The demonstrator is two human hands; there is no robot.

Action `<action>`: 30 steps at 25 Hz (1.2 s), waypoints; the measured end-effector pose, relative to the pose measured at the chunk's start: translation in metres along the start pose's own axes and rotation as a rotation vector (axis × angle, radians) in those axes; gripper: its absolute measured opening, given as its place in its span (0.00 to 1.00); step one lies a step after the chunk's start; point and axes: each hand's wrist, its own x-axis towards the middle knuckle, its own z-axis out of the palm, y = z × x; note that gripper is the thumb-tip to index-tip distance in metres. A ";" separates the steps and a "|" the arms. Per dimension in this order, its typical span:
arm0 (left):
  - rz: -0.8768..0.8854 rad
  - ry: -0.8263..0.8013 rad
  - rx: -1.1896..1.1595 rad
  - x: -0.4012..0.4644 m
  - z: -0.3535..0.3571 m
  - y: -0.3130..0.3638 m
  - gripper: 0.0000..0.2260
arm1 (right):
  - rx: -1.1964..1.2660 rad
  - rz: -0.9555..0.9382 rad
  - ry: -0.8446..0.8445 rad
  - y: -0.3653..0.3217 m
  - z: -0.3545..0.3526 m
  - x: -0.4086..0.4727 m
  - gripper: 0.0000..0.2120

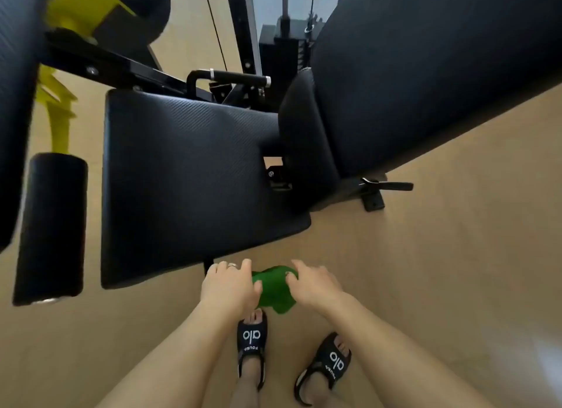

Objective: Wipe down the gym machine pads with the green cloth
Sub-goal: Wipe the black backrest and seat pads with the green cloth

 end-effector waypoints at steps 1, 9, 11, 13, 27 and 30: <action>-0.007 -0.005 0.017 0.006 0.007 -0.002 0.22 | -0.009 -0.001 -0.026 0.001 0.006 0.009 0.26; -0.055 -0.007 -0.272 0.026 0.054 -0.013 0.17 | 0.187 -0.002 0.163 0.000 0.044 0.047 0.19; -0.075 0.070 -0.516 0.026 0.053 -0.011 0.15 | 0.423 0.053 0.211 -0.002 0.043 0.045 0.15; -0.112 0.134 -0.776 0.021 0.042 -0.008 0.12 | 0.609 0.073 0.178 -0.008 0.034 0.034 0.16; 0.210 0.548 -1.344 -0.102 -0.258 0.045 0.08 | 0.633 -0.502 0.771 -0.075 -0.234 -0.186 0.17; 0.355 0.748 -1.375 -0.134 -0.322 0.071 0.06 | 0.459 -0.596 1.136 -0.072 -0.303 -0.234 0.15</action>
